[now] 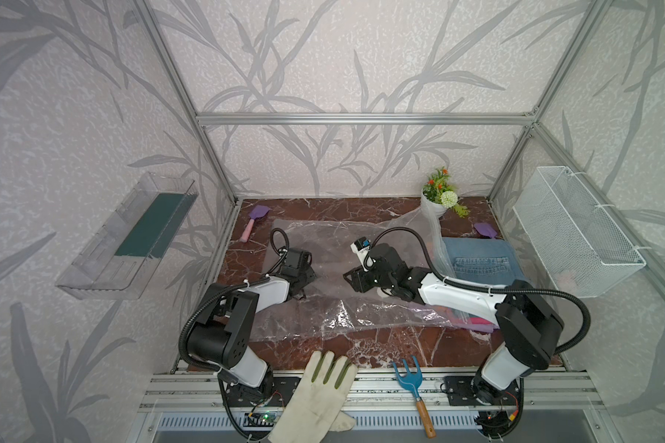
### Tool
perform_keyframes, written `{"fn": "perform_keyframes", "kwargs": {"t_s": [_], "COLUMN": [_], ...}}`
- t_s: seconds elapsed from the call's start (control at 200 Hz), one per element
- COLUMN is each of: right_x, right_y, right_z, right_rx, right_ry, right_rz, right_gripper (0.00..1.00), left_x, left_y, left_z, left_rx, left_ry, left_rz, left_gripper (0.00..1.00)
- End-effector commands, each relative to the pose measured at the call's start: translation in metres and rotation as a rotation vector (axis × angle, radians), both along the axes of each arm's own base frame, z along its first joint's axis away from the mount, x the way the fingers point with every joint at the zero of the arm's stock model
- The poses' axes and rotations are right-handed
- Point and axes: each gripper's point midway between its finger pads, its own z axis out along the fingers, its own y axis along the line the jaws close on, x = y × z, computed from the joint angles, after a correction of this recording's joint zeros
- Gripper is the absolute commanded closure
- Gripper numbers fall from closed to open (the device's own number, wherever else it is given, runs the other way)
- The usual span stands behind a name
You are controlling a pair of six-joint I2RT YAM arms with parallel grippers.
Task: Take the trousers out of the vacuum bag
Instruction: Adjust the vacuum bag at the center of the board.
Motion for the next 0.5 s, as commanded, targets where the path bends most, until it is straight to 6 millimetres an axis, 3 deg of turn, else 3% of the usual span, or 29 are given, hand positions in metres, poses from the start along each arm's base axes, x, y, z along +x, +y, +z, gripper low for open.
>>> {"fn": "perform_keyframes", "kwargs": {"t_s": [0.0, 0.17, 0.21, 0.39, 0.495], "right_x": [-0.024, -0.033, -0.035, -0.04, -0.039], "right_y": [-0.002, -0.01, -0.012, -0.014, -0.014], "right_z": [-0.028, -0.064, -0.083, -0.113, -0.116], "right_rx": [-0.052, -0.085, -0.118, -0.147, -0.147], "right_ry": [0.043, 0.114, 0.142, 0.191, 0.186], "right_rz": [0.048, 0.036, 0.035, 0.038, 0.032], "right_gripper": [0.44, 0.44, 0.44, 0.44, 0.44], "left_x": [-0.033, -0.033, -0.033, -0.033, -0.033], "left_y": [0.008, 0.009, 0.009, 0.011, 0.014], "left_z": [-0.039, -0.041, -0.041, -0.038, -0.037], "left_rx": [0.025, 0.029, 0.028, 0.032, 0.036], "left_ry": [0.175, 0.181, 0.181, 0.174, 0.173], "left_rz": [0.004, 0.002, 0.002, 0.007, 0.013], "left_gripper": [0.47, 0.47, 0.47, 0.47, 0.47]}}
